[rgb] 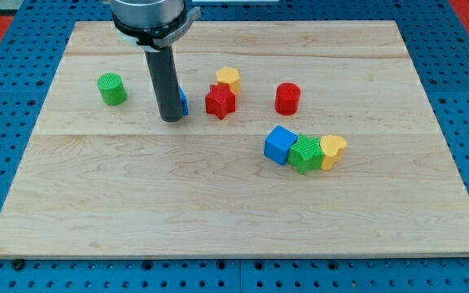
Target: Place the blue cube below the green circle
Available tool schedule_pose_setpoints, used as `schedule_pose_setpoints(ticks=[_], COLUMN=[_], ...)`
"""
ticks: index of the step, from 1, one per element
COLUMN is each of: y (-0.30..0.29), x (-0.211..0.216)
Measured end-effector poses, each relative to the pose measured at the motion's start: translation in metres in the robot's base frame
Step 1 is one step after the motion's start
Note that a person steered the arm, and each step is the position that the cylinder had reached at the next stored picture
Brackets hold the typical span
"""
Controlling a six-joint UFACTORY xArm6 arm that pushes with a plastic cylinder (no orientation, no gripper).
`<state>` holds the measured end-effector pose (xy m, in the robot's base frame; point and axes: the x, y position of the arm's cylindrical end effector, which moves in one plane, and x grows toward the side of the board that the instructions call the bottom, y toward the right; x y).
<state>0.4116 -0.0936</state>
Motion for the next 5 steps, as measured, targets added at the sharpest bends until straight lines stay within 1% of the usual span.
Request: schedule_pose_setpoints(ticks=[1,2,3,4,5], y=[-0.033,-0.069,-0.002,0.101,0.173], x=[0.017,0.022,0.021,0.008,0.013])
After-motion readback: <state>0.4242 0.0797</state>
